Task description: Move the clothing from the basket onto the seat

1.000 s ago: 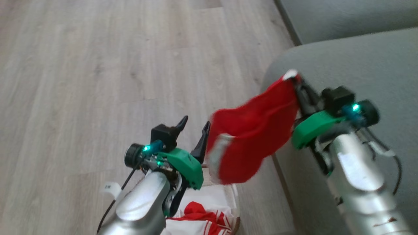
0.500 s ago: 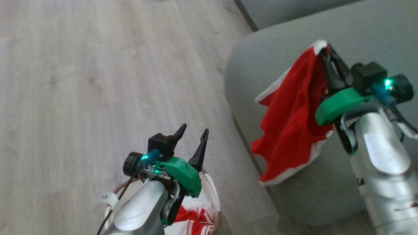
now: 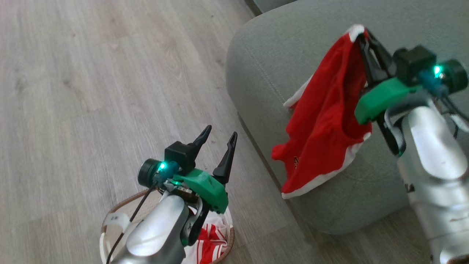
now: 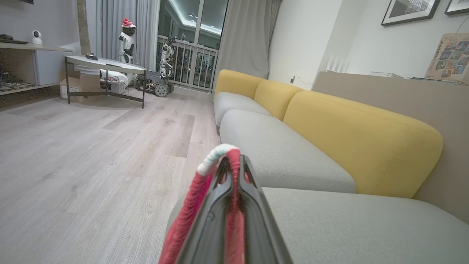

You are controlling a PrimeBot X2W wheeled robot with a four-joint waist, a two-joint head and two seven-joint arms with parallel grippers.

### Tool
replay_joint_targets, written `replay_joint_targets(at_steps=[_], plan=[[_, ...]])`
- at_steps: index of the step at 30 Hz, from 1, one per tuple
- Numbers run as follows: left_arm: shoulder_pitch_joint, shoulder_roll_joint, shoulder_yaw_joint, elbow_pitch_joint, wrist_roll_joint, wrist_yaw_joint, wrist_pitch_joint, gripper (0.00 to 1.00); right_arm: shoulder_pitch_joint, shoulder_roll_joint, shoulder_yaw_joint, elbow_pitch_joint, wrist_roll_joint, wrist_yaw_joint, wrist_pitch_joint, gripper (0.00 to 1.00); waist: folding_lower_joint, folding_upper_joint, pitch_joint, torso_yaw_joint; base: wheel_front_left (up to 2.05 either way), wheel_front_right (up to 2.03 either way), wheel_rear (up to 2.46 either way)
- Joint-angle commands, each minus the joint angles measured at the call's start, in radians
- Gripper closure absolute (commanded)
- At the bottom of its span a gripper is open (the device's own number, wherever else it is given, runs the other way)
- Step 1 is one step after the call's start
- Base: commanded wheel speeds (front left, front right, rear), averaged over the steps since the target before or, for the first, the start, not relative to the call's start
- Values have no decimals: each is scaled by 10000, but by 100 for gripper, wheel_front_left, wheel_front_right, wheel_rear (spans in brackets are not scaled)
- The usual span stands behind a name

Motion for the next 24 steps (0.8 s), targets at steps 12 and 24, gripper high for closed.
replay_joint_targets(at_steps=[12,24], plan=[[-1084,93,643,-975,856,4,-124,0,-3752,-1325,561,572,1119,-2,865,100,0,0,1678,1150,0,0,0],[-2231,330,480,-1578,1463,-92,-105,0,-8237,-3355,-359,1944,415,-2,1354,100,0,0,4089,2075,0,0,0]])
